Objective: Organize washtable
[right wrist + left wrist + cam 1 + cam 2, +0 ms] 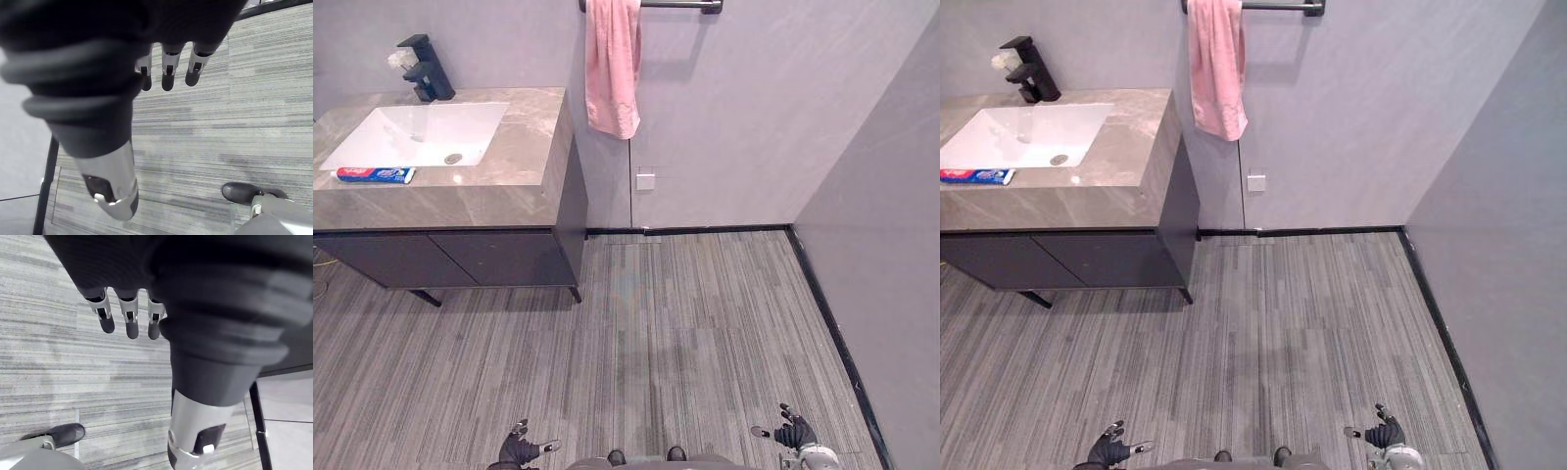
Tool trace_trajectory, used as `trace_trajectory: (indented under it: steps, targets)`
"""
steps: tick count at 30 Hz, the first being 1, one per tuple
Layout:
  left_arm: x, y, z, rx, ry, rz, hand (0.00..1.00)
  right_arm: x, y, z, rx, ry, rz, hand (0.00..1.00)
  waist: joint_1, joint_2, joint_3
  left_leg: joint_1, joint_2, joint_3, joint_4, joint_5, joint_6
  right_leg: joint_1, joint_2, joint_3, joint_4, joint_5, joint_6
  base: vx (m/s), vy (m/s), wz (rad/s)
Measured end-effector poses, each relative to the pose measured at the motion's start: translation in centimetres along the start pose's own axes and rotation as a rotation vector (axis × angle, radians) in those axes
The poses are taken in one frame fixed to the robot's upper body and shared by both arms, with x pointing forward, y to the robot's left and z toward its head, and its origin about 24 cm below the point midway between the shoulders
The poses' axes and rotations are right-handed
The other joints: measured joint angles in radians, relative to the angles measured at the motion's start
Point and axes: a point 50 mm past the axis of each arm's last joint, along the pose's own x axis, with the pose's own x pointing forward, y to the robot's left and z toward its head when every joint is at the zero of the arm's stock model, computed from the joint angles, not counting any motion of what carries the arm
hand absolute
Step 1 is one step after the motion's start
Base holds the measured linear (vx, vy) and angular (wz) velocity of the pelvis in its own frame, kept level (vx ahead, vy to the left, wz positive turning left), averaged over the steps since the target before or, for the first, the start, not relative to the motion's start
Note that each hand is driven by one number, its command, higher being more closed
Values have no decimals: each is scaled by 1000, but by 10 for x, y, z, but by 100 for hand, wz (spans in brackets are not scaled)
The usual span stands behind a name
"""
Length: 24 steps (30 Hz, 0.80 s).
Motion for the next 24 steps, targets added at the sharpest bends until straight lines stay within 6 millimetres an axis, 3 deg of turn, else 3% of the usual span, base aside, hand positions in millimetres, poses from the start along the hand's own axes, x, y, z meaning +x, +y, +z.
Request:
trace_trajectory:
  steps: [10, 24]
  targets:
    - [0, 2, -1, 10, 3, 3, 0, -1, -11, -4, -16, 16, -25, 0, -1, 16, 2, -1, 14, 2, 6, -4, 6, 12, 12, -8, -25, 9, -1, -36, -19, 0]
    - [0, 3, 0, 10, -1, 4, 0, 0, -13, -5, 11, 40, -41, 0, -1, 15, 3, -1, 34, 27, 1, -11, -2, 4, 33, 17, -26, 11, -4, 13, -24, -5]
